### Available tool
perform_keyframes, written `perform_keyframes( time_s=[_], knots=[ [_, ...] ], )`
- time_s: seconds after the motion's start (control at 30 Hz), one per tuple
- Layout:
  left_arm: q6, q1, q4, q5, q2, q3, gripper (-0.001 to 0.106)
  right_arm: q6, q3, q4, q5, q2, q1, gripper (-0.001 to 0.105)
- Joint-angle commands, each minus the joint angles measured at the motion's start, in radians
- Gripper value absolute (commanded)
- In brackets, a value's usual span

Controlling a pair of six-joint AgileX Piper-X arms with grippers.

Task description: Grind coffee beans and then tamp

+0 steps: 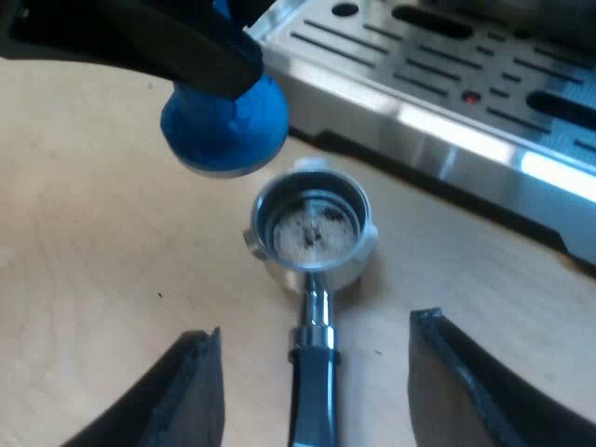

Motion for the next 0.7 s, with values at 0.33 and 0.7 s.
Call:
perform_keyframes(
  time_s=[0.33,0.7],
  knots=[
    [-0.015,0.05,0.058,-0.044,-0.082,-0.036,0.001,-0.066,-0.003,-0.038,-0.008,-0.004,-0.007,0.047],
    [-0.011,0.271,0.082,0.016,-0.138,-0.036,0.001,-0.072,-0.003,-0.045,-0.008,-0.004,-0.007,0.047]
  ],
)
